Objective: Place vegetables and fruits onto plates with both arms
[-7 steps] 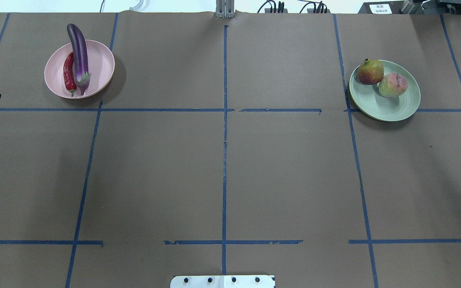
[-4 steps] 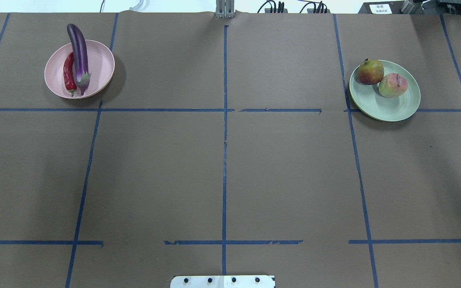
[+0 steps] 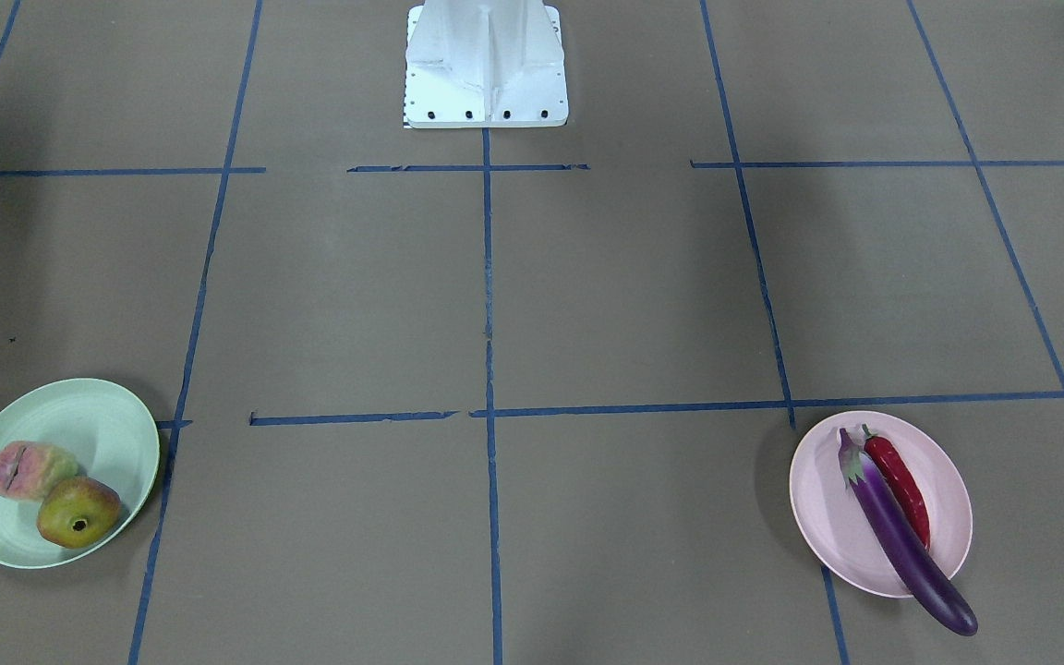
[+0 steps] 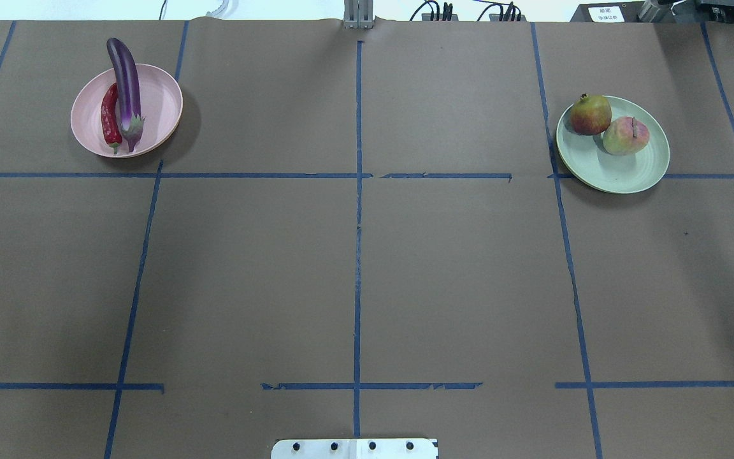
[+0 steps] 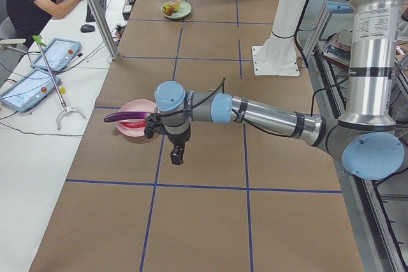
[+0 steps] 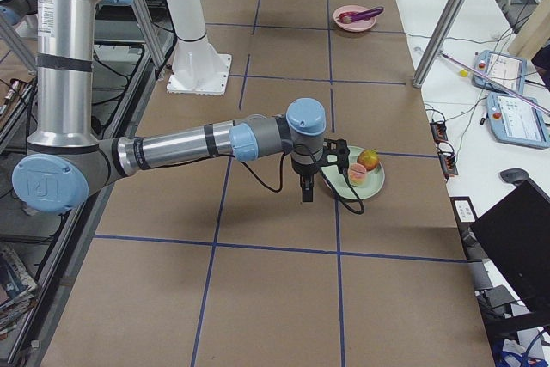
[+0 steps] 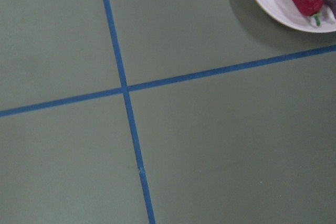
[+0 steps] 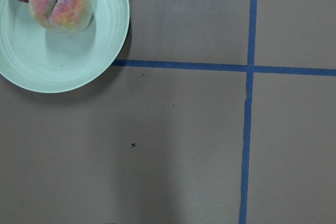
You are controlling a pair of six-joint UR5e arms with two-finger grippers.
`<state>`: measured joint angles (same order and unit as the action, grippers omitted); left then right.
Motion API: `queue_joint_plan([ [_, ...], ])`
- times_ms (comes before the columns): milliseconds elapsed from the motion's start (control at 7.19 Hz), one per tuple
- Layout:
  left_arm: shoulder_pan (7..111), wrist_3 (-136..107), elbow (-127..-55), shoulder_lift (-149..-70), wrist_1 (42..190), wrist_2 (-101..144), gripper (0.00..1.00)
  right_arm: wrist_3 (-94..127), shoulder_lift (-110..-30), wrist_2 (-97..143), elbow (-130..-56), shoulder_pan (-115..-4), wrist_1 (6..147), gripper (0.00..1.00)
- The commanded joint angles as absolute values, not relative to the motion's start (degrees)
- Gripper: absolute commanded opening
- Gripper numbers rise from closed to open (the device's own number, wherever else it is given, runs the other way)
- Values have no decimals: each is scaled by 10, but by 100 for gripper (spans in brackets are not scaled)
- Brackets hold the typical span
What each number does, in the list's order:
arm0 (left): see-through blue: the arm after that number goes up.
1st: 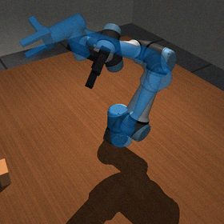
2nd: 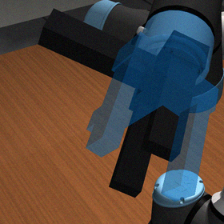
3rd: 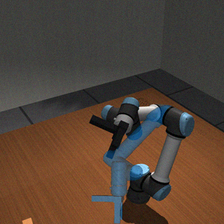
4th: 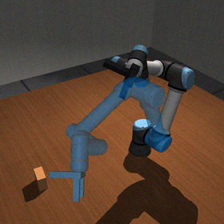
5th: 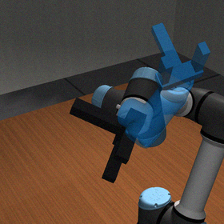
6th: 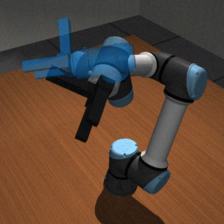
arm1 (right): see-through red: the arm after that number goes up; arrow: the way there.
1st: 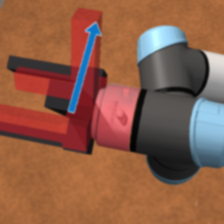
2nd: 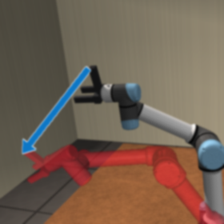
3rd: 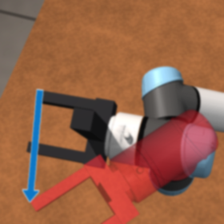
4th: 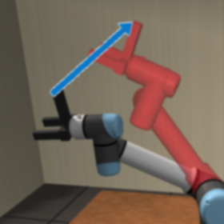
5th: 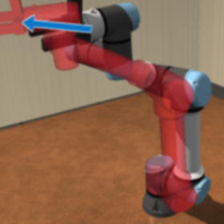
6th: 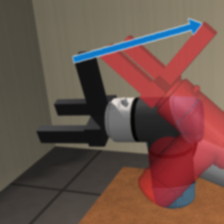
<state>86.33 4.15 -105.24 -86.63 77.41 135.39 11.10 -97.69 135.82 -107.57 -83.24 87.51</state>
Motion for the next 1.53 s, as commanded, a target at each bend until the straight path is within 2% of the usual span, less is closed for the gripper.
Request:
queue_joint_plan([
  [0,873,47,-1056,-839,765,1356,100,109,-978,1347,-1072,-832,887,100],
  [139,892,48,-1058,-837,766,1357,100,106,-1004,1345,-1077,-832,882,100],
  [834,891,44,-1058,-842,765,1358,100,77,-1006,1346,-1079,-819,897,100],
  [1252,891,43,-1060,-831,766,1357,100,-29,-954,1346,-1093,-853,1044,100],
  [1391,890,44,-1051,-828,769,1358,100,-32,-951,1345,-1094,-854,1047,100],
])
